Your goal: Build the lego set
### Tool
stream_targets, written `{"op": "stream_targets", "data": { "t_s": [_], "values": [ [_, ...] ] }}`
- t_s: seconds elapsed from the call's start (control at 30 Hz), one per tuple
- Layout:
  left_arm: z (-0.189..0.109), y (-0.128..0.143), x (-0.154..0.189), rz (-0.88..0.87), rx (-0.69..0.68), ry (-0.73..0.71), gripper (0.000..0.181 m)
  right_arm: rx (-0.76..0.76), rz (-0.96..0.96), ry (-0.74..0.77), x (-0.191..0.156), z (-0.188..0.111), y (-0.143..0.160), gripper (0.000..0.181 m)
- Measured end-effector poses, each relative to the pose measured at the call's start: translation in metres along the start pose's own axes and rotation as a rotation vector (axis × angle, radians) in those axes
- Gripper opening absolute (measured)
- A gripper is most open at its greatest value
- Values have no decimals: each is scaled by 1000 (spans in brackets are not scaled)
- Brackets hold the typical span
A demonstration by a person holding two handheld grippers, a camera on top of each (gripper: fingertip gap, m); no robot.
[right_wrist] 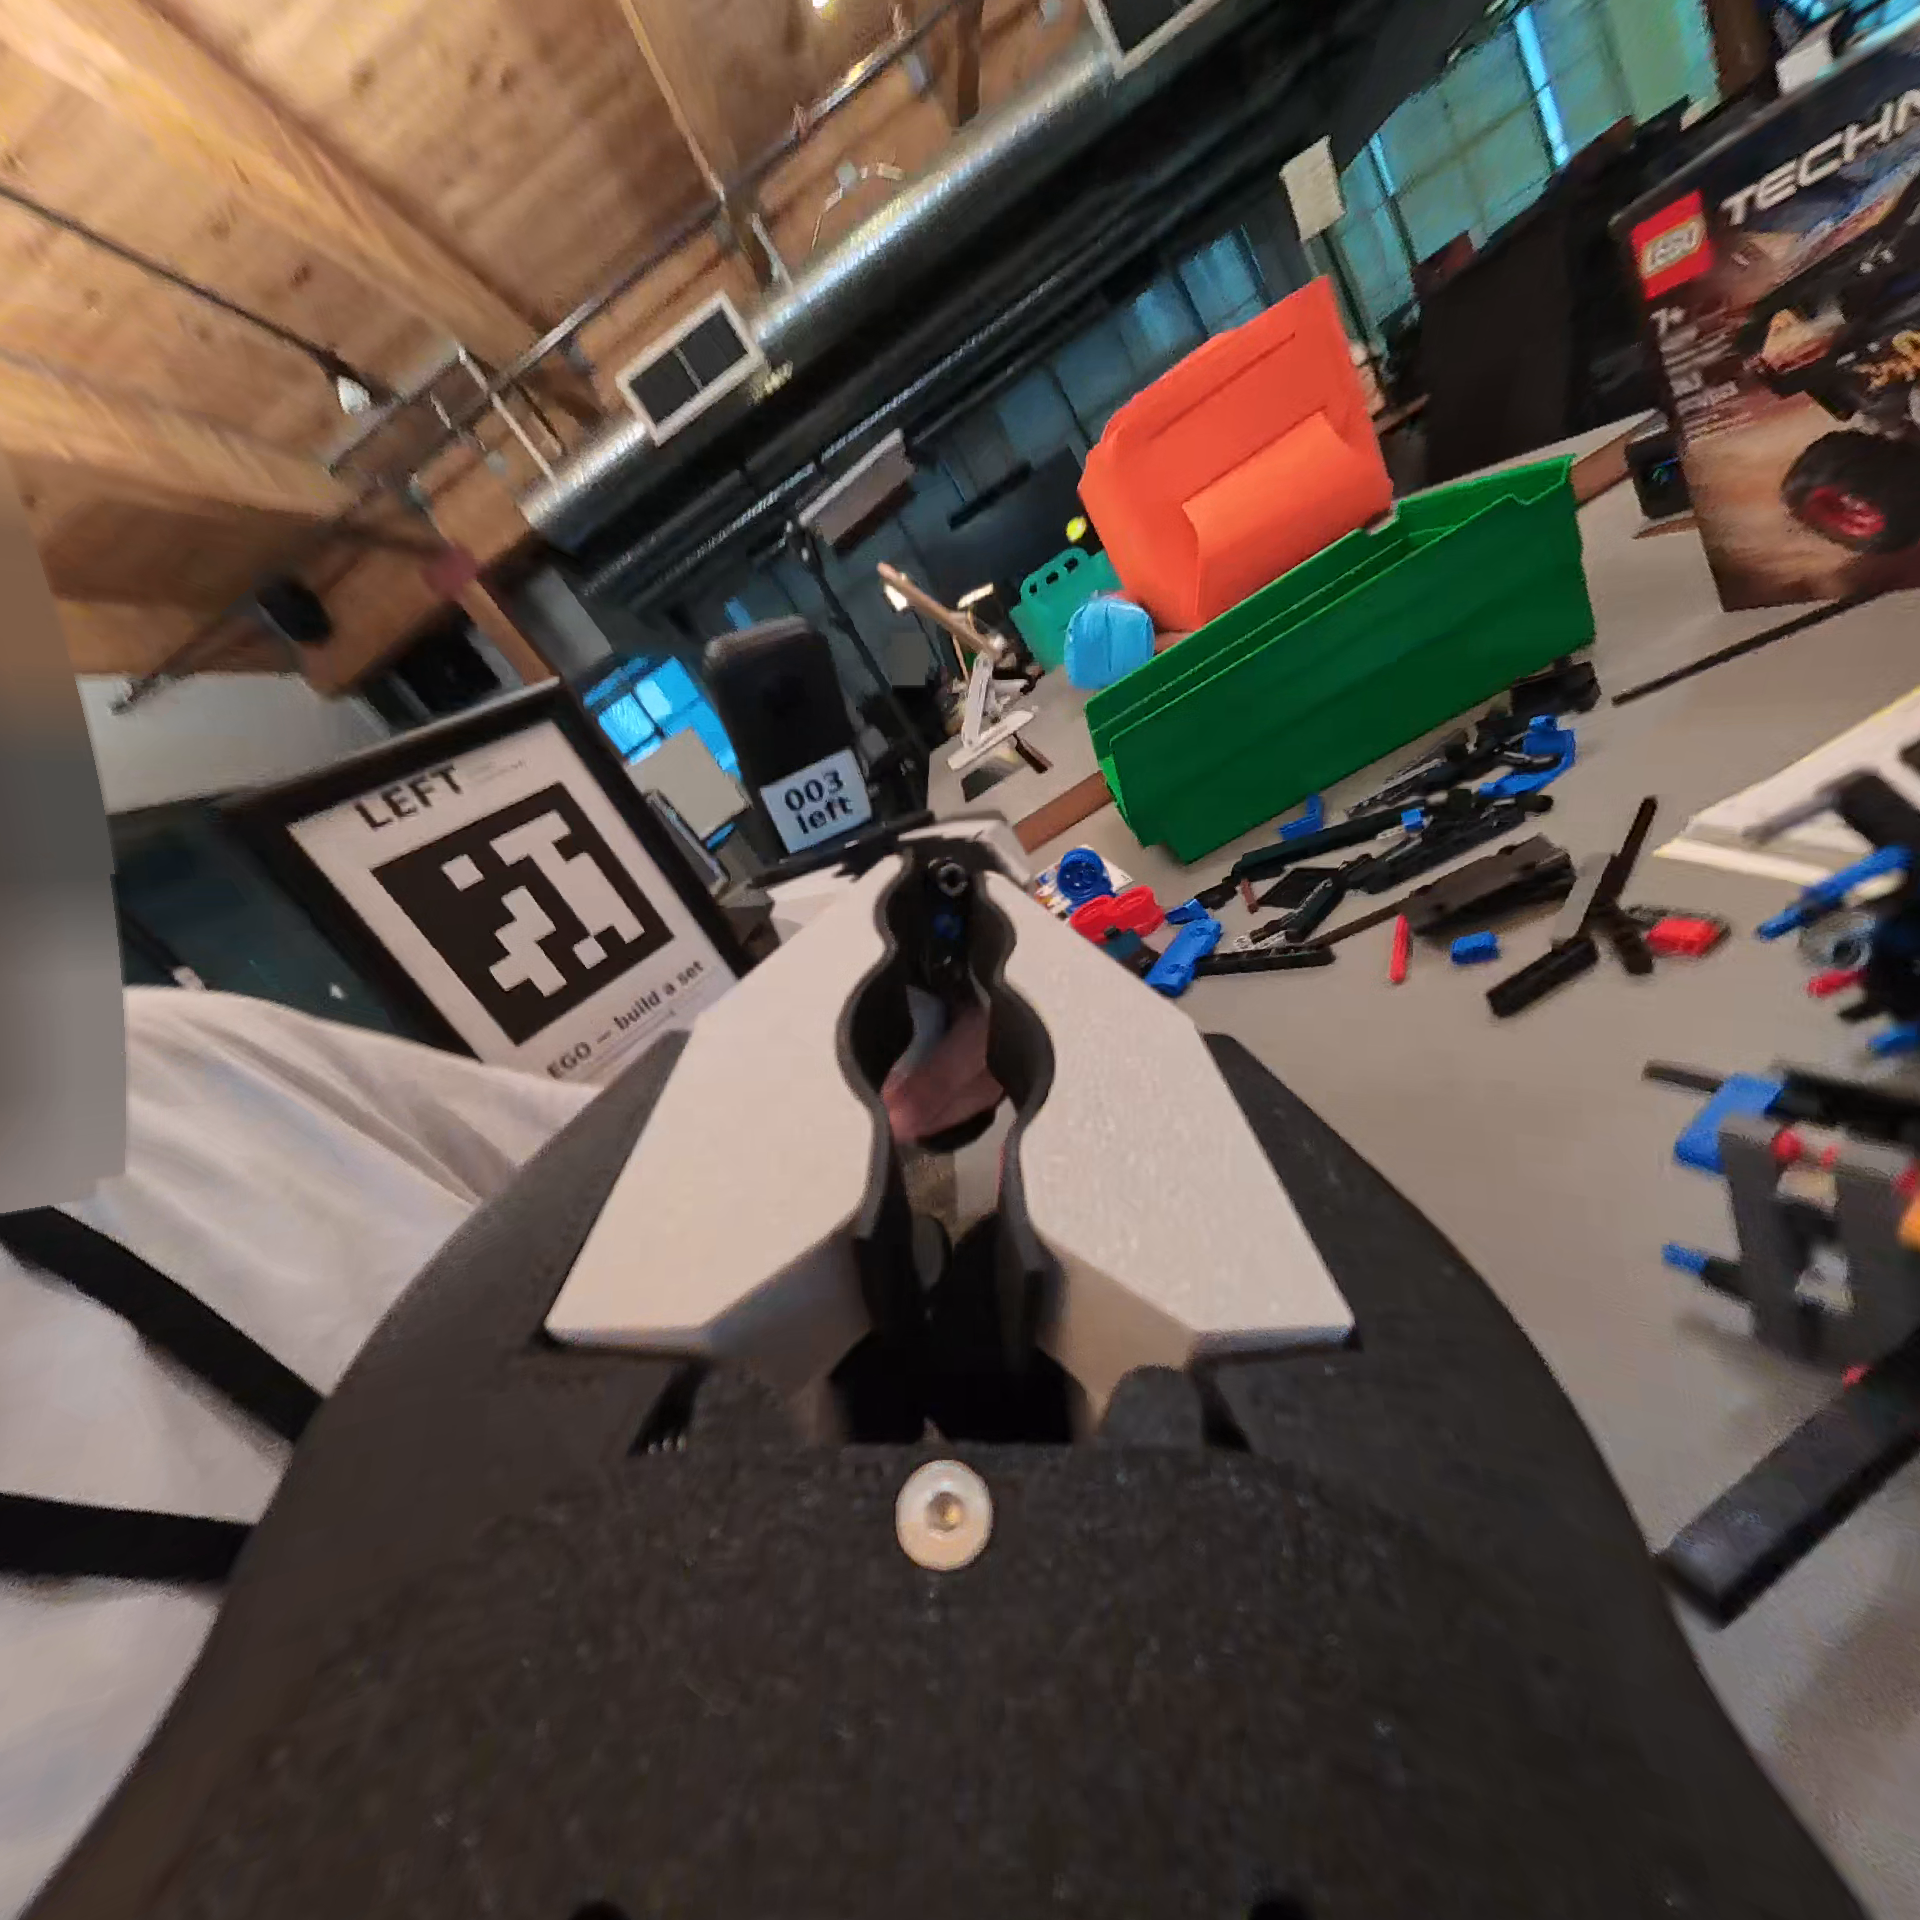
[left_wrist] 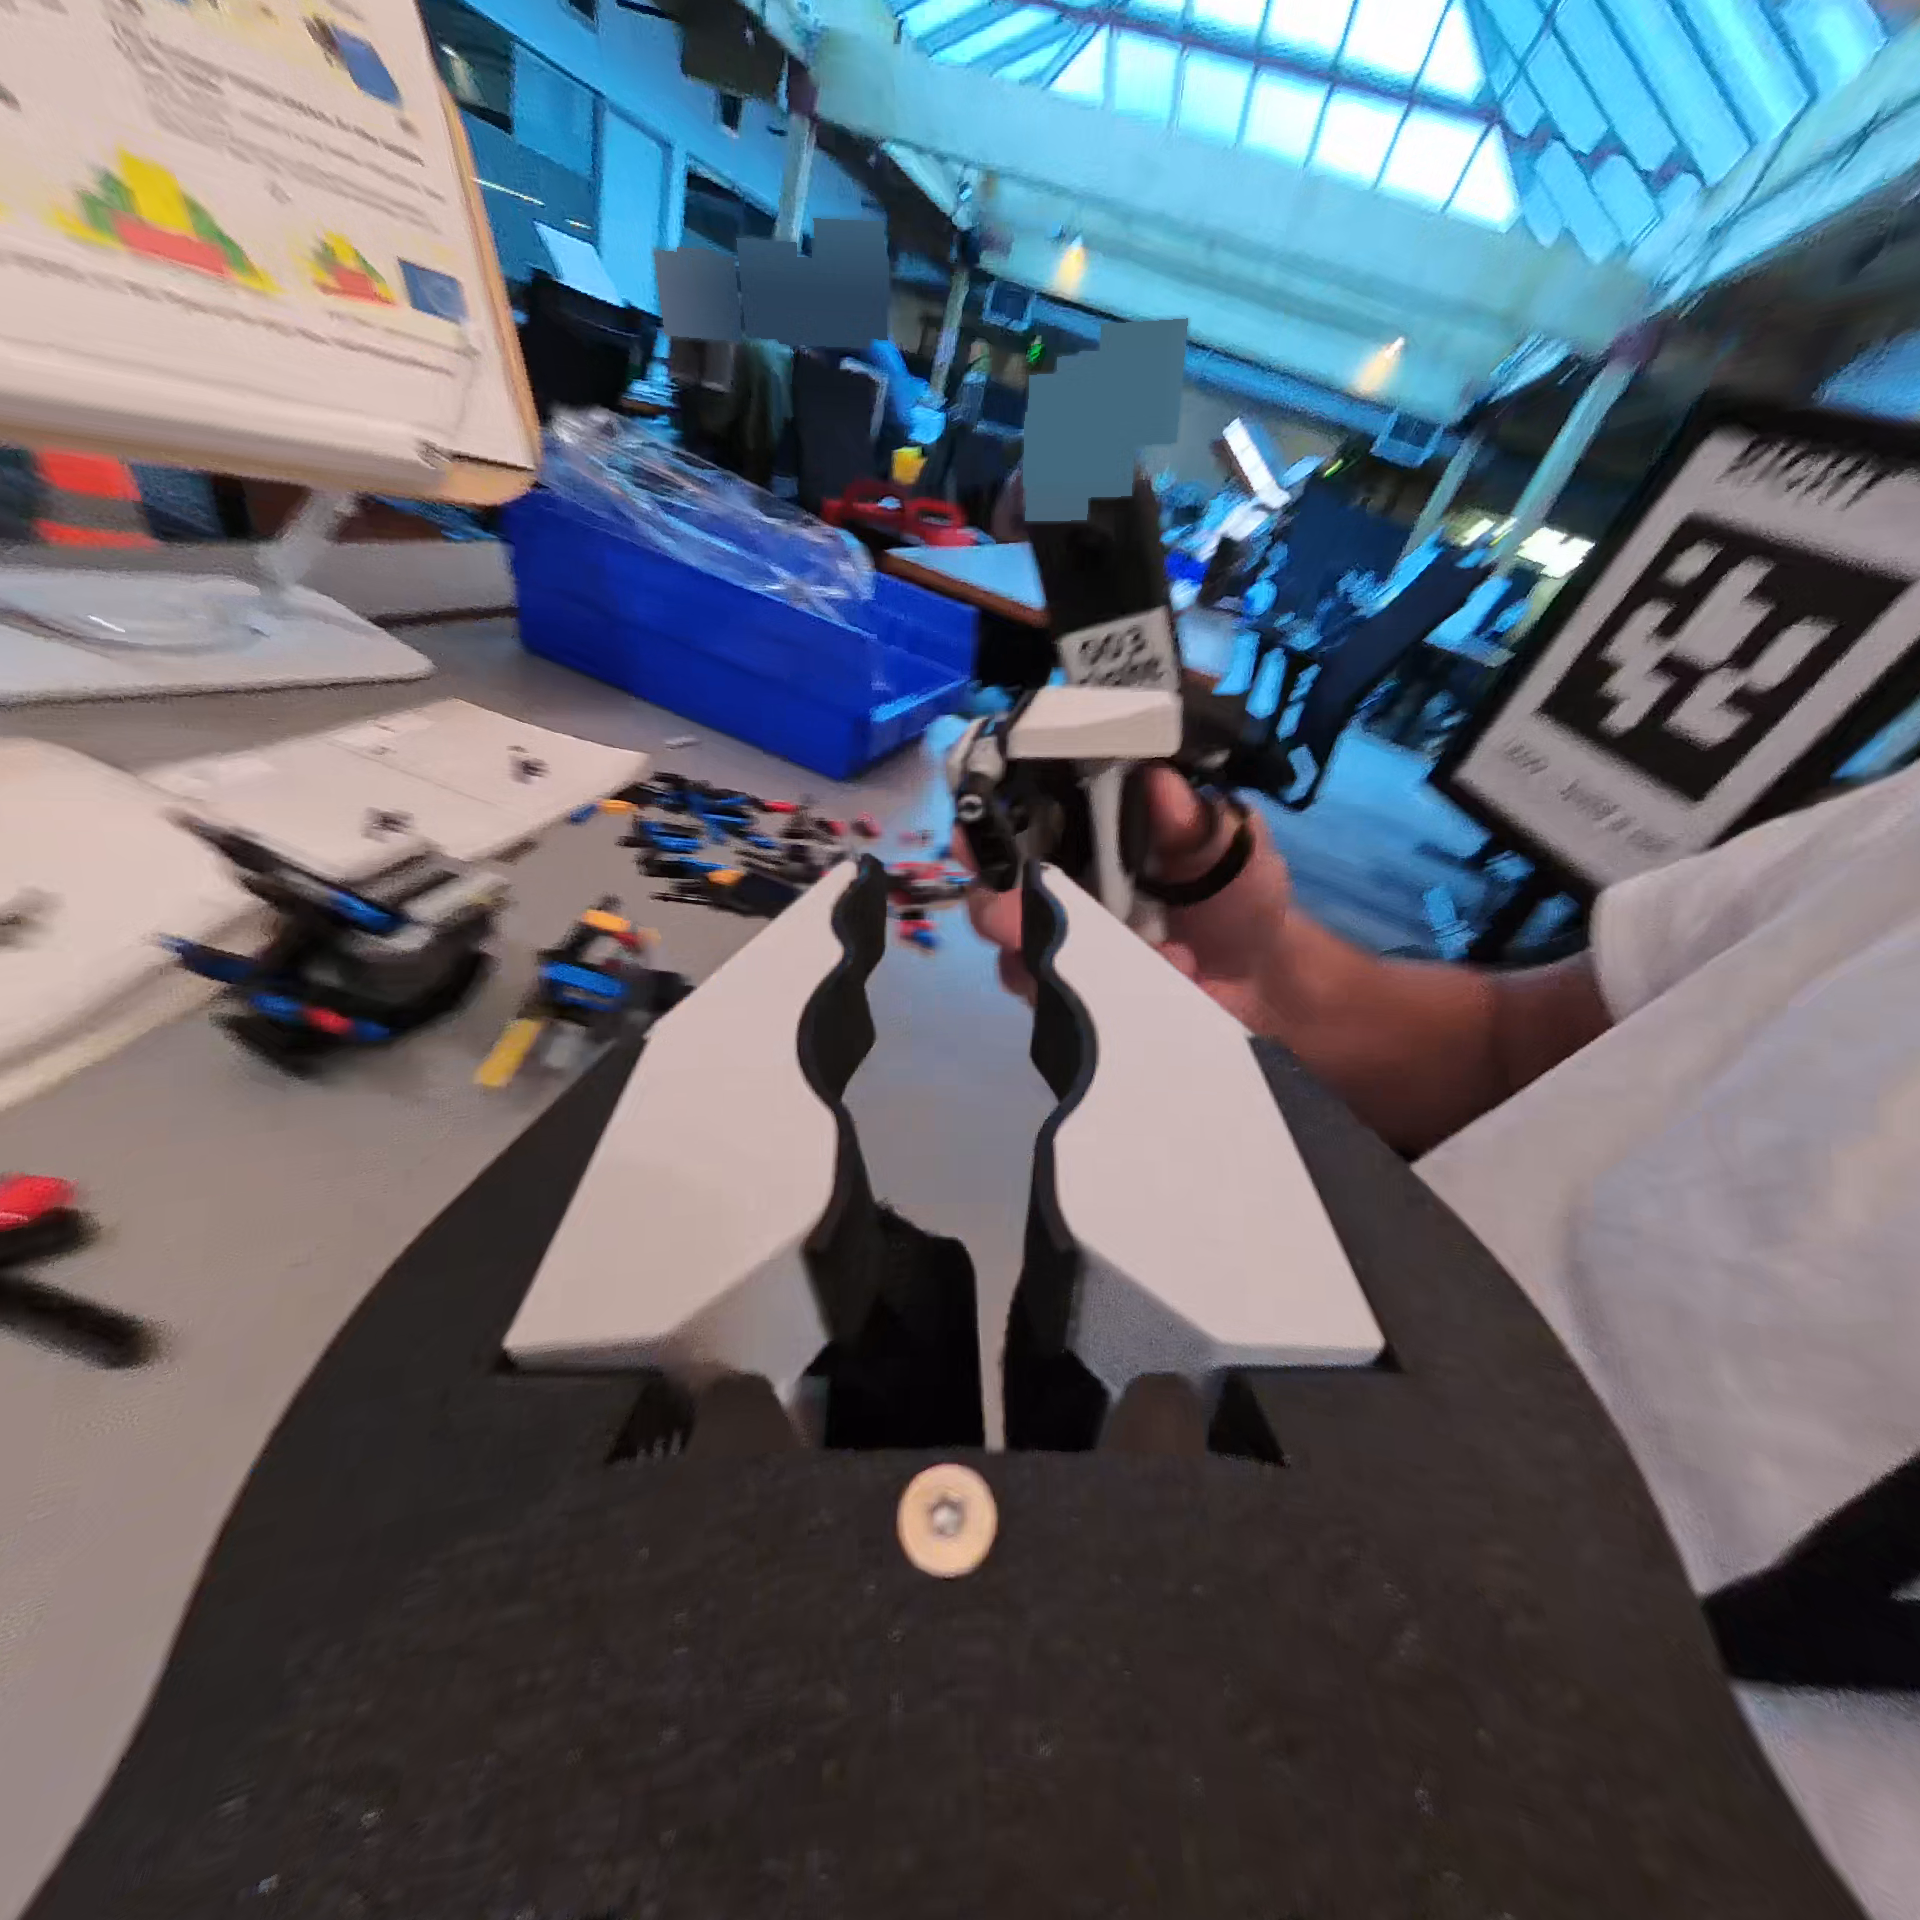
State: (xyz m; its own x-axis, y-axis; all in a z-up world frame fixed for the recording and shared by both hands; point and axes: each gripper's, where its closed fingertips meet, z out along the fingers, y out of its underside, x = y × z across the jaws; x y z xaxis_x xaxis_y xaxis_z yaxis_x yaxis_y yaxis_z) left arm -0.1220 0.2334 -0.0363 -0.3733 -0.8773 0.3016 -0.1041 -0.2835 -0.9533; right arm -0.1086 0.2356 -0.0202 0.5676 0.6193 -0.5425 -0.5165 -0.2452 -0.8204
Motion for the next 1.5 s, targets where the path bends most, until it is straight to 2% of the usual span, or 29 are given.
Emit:
{"op": "stream_targets", "data": {
  "t_s": [0.07, 0.23, 0.37, 0.47, 0.6, 0.73, 1.03, 1.27, 1.4, 1.5],
  "values": [
    [4, 9, 19, -88, 10, 67, 24, -19, 25, -20, -10, -5, 21, 6],
    [7, 28, 52, -227, 45, 156, 12, 57, 8, -9, -35, -25, 43, 6],
    [8, 46, 73, -252, 79, 165, 6, 67, -59, 29, -50, -37, 62, 6],
    [6, 55, 82, -220, 86, 149, 6, 17, -77, 19, -57, -42, 73, 5],
    [5, 58, 85, -187, 83, 167, 6, -13, -111, 18, -60, -44, 79, 6],
    [6, 67, 87, -156, 20, 182, 5, -72, -90, -23, -58, -47, 86, 7],
    [6, 79, 85, -181, -48, 206, 5, -146, -103, -34, -53, -47, 98, 6],
    [4, 79, 85, -104, -41, 159, 6, -167, -123, -36, -55, -44, 100, 6],
    [-2, 70, 83, -74, 10, 120, 7, -198, -142, -45, -56, -42, 104, 6],
    [-6, 69, 88, -46, 1, 141, 0, -220, -151, -64, -59, -40, 108, 6]
  ]
}}
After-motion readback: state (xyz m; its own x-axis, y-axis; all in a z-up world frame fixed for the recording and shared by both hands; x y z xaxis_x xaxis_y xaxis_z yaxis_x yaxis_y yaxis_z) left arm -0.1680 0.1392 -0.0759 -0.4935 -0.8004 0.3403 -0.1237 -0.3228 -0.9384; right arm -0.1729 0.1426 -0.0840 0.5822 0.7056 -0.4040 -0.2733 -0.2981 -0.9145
